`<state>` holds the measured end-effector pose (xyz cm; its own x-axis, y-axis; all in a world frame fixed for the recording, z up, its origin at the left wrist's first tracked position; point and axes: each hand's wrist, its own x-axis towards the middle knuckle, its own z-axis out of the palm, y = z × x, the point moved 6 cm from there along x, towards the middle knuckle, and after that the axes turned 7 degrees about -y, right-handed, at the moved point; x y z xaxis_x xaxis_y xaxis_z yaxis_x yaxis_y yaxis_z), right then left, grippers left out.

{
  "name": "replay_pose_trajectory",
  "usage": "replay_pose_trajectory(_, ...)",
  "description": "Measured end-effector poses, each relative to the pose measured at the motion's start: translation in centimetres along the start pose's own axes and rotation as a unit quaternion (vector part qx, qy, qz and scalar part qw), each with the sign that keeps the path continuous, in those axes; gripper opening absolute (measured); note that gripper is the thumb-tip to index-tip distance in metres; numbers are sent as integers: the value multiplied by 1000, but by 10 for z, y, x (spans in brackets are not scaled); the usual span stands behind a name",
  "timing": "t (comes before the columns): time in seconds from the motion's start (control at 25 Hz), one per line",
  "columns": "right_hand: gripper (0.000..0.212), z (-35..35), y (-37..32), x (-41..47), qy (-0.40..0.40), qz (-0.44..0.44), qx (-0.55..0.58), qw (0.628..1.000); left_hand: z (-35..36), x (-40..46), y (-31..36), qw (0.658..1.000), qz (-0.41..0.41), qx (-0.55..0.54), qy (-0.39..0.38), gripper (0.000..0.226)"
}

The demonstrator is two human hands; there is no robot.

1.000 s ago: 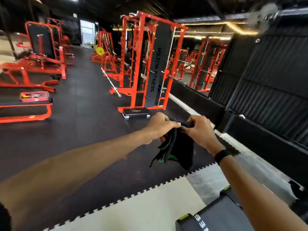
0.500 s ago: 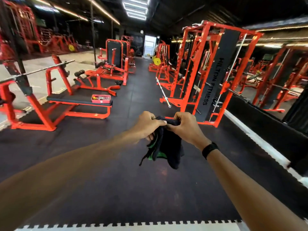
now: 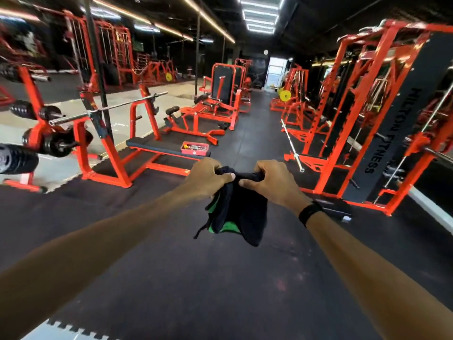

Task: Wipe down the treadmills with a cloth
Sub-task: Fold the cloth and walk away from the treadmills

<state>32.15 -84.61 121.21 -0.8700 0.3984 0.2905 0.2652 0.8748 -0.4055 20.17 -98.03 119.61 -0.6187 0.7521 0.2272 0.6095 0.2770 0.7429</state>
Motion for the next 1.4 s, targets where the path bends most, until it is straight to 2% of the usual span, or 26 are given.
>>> replay_pose_trajectory(0.24, 45, 101, 90, 117, 19, 5, 8, 1000, 35, 116, -118, 998, 25, 53, 4, 37)
replay_pose_trajectory(0.36, 42, 179, 153, 202, 99, -28, 52, 993, 60, 211, -210, 995, 55, 72, 41, 33)
replay_pose_trajectory(0.44, 41, 216, 180, 245, 63, -21, 15, 998, 74, 265, -249, 995, 52, 86, 17, 29)
replay_pose_trajectory(0.56, 39, 222, 228, 330, -9, 4, -56, 998, 78, 365, -276, 981, 33, 185, -55, 29)
replay_pose_trajectory(0.64, 39, 220, 266, 410, -9, 16, -40, 999, 70, 446, -292, 973, 36, 215, -74, 30)
replay_pose_trajectory(0.76, 42, 248, 312, 526, 26, -12, -17, 999, 65, 566, -323, 955, 110, 265, -73, 25)
replay_pose_trajectory(0.96, 40, 262, 325, 699, -11, -11, -34, 999, 20, 707, -372, 933, 74, 344, -68, 26)
replay_pose_trajectory(1.12, 41, 268, 308, 835, 9, -62, -17, 998, -44, 807, -408, 939, 81, 334, 4, 18)
replay_pose_trajectory(1.28, 35, 315, 326, 940, 0, -70, -48, 996, -59, 905, -474, 941, 76, 331, -14, 26)
replay_pose_trajectory(1.4, 38, 322, 338, 1022, -26, -67, -62, 996, -76, 984, -507, 941, 82, 328, -35, 11)
